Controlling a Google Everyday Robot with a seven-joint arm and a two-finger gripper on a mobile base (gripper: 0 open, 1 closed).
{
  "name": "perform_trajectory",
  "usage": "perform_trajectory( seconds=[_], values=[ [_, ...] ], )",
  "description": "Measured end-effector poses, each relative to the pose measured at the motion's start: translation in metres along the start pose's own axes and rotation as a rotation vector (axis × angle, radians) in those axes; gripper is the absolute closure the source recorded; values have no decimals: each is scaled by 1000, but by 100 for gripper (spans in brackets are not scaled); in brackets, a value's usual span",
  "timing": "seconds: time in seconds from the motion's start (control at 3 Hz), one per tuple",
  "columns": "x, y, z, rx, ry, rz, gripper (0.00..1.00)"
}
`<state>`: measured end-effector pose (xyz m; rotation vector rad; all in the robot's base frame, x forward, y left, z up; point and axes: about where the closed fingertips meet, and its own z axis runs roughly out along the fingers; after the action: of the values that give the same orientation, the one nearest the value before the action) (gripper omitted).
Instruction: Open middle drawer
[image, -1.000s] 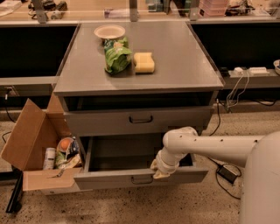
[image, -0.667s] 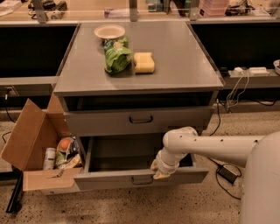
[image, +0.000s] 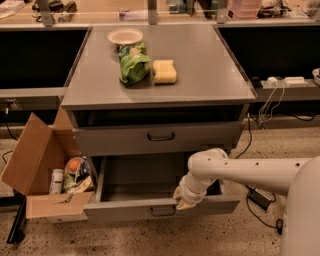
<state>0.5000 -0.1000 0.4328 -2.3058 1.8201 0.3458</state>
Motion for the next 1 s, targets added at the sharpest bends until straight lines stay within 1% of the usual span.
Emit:
perform_trajectory(
  seconds=[0.33,0.67,1.0],
  values=[
    [-6,22,5,-20,-28,10,100],
    [-8,27,3,-24,-33,13,100],
    [-13,43,6,-39,-54,25,100]
  ],
)
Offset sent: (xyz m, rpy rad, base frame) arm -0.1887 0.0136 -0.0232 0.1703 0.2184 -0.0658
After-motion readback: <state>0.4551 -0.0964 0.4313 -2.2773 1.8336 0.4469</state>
